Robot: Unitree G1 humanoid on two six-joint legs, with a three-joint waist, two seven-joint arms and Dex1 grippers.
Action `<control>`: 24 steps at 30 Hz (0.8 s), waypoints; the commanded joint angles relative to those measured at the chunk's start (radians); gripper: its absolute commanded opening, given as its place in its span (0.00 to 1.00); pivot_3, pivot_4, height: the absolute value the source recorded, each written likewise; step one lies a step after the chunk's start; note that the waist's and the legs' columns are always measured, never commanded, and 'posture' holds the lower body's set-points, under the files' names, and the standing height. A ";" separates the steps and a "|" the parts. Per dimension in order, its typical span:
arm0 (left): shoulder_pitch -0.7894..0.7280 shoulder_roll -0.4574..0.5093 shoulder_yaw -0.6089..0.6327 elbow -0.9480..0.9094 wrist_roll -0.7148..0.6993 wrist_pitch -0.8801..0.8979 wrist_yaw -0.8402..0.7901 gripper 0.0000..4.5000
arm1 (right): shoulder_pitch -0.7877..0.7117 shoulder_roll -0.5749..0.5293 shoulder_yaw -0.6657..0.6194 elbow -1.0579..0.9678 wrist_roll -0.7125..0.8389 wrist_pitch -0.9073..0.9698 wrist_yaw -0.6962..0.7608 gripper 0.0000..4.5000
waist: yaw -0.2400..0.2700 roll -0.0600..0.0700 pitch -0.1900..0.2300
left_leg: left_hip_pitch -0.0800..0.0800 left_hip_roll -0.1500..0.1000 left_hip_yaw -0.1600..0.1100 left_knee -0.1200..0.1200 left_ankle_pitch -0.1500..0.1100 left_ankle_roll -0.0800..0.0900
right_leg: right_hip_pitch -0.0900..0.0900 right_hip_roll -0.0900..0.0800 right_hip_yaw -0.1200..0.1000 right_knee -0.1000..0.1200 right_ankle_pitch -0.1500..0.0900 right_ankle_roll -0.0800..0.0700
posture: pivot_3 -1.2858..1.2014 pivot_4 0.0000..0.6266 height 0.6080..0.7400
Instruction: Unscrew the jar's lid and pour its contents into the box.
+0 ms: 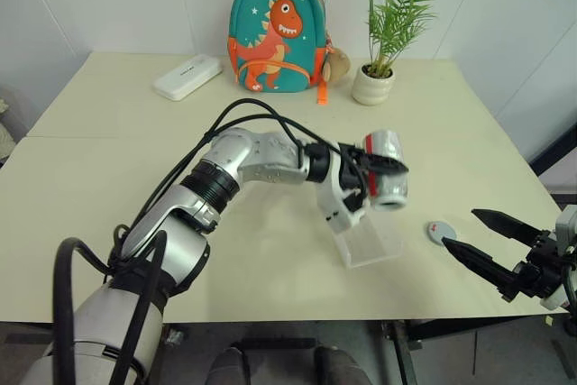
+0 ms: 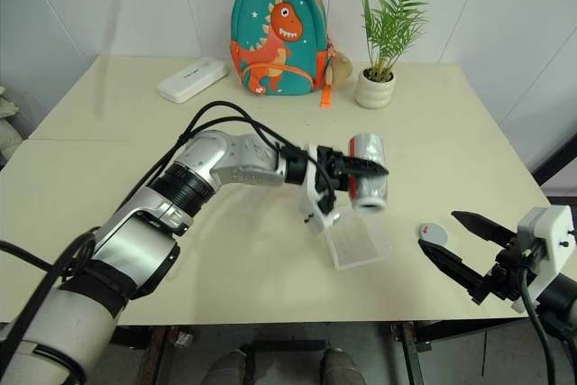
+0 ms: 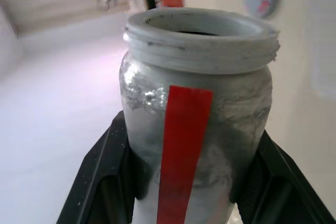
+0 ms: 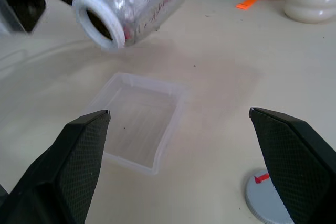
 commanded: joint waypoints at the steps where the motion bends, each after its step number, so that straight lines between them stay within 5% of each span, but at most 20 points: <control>1: 0.005 0.018 -0.143 -0.062 0.274 0.188 0.326 0.43 | -0.006 0.011 -0.017 -0.043 0.026 -0.014 -0.038 0.99 | 0.000 0.000 0.000 | 0.000 0.000 0.000 0.001 0.000 0.000 | 0.000 0.000 0.000 0.000 0.000 0.000 | 0.52 0.24 1.00; 17: -0.058 0.007 -0.251 0.052 0.377 0.453 0.606 0.43 | -0.012 0.038 0.025 -0.070 0.026 -0.026 -0.111 0.99 | 0.001 -0.001 0.000 | -0.001 -0.001 0.000 -0.001 -0.001 -0.001 | -0.002 -0.001 0.000 0.000 0.000 0.001 | 0.52 0.24 1.00; 24: -0.073 -0.061 -0.027 0.298 -0.051 0.313 0.310 0.43 | -0.025 0.027 0.033 -0.069 0.032 -0.037 -0.098 0.99 | 0.002 -0.001 0.000 | -0.002 -0.001 0.001 -0.001 -0.001 0.000 | -0.002 -0.001 0.000 0.001 0.001 0.001 | 0.52 0.24 1.00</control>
